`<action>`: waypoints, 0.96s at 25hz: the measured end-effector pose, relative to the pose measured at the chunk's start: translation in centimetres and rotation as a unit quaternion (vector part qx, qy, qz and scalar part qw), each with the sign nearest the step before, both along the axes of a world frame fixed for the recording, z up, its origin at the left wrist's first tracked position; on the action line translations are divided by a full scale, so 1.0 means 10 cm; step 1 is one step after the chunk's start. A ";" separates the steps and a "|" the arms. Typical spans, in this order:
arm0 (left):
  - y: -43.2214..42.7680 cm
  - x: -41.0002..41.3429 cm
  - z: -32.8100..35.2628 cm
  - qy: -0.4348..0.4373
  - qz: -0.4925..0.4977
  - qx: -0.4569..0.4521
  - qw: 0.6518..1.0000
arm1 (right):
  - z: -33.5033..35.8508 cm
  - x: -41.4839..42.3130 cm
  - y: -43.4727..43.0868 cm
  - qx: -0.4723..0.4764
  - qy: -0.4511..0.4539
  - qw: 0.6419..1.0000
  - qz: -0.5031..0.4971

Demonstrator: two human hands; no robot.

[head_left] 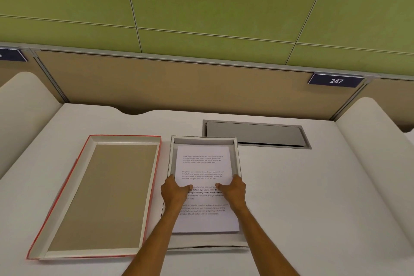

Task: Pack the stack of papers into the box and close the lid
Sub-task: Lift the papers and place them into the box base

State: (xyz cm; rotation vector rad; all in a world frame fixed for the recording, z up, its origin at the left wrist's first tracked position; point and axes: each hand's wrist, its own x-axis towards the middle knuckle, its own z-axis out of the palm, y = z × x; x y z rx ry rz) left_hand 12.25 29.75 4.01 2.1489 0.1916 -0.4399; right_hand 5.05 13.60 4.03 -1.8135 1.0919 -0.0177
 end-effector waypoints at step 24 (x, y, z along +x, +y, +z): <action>0.23 -0.82 0.51 0.508 0.196 -0.406 0.734 | 0.37 1.15 -0.35 -0.147 0.059 0.914 0.374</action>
